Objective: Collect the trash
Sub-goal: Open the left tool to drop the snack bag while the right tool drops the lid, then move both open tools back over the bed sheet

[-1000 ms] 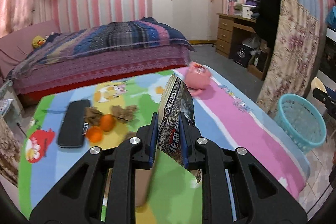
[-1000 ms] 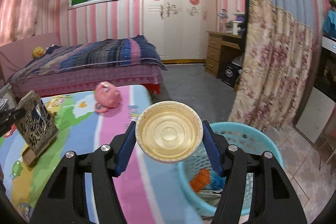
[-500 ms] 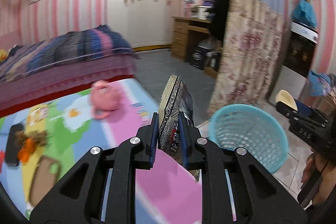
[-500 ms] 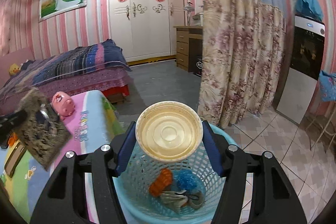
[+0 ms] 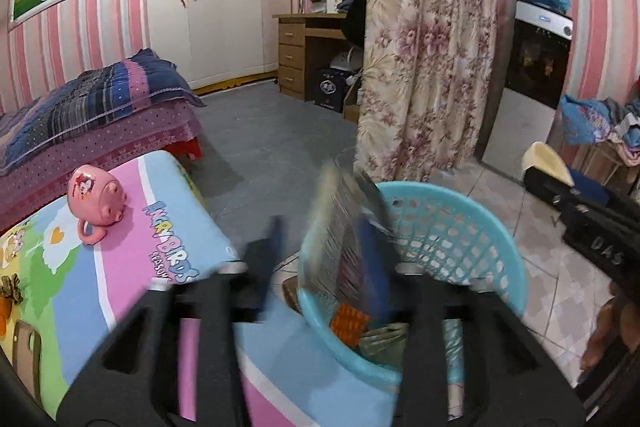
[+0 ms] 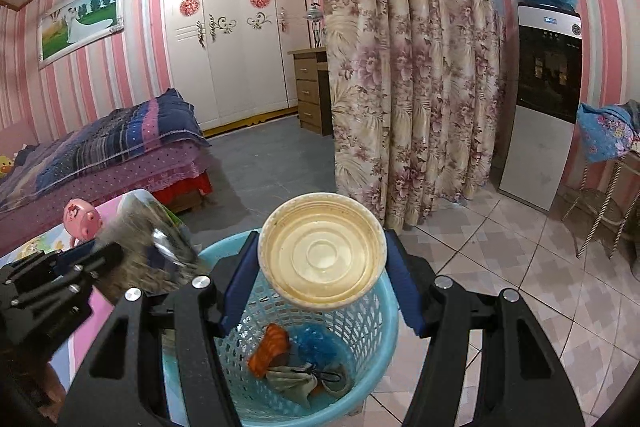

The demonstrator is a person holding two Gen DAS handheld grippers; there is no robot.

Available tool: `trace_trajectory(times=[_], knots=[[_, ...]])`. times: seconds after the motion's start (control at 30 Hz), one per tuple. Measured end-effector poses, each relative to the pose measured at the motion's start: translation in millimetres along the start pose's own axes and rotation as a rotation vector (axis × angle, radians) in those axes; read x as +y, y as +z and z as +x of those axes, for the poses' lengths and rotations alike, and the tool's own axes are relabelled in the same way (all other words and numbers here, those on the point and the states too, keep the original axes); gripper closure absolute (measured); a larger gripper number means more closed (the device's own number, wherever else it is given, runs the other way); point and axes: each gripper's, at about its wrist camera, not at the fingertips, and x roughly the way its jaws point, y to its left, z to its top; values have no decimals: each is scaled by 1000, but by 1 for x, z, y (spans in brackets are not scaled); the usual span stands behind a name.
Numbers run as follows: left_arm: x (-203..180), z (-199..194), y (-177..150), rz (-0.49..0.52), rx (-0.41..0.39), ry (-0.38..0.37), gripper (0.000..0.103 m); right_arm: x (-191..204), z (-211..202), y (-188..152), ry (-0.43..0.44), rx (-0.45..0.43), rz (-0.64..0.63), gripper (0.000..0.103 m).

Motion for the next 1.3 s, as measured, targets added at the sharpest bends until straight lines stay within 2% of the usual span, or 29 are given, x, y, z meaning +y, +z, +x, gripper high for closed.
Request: trace_trajectory(times=[0.03,0.23,0.4,0.63,0.83,0.87,1.0,1.1,1.17,1.3], knots=[[2,0,0,-2,-4,15,37,1,1,-1,-4,2,-3,42],[44,-18,-2,-25,-30,148,18,7,10,-3,-15,13,-33,42],[84,-42,-7,-62,-43,242,11,20,18,-9,-3,6,-38,42],[133,-93,-26,-79,-43,385,6,40,42,-24,20,68,-56,42],[174,-117,-46,-143,-27,446,6,49,37,-23,19,62,-75,42],[179,-119,-49,-146,-26,460,6,50,37,-22,15,63,-77,41],[198,-123,-55,-179,-26,480,6,51,31,-18,-4,46,-88,22],[209,-129,-56,-209,-37,478,6,52,27,-13,-15,38,-87,17],[215,-132,-57,-221,-40,479,6,57,24,-11,-22,31,-104,10],[225,-140,-60,-224,-53,500,6,78,15,-10,-8,8,-147,8]])
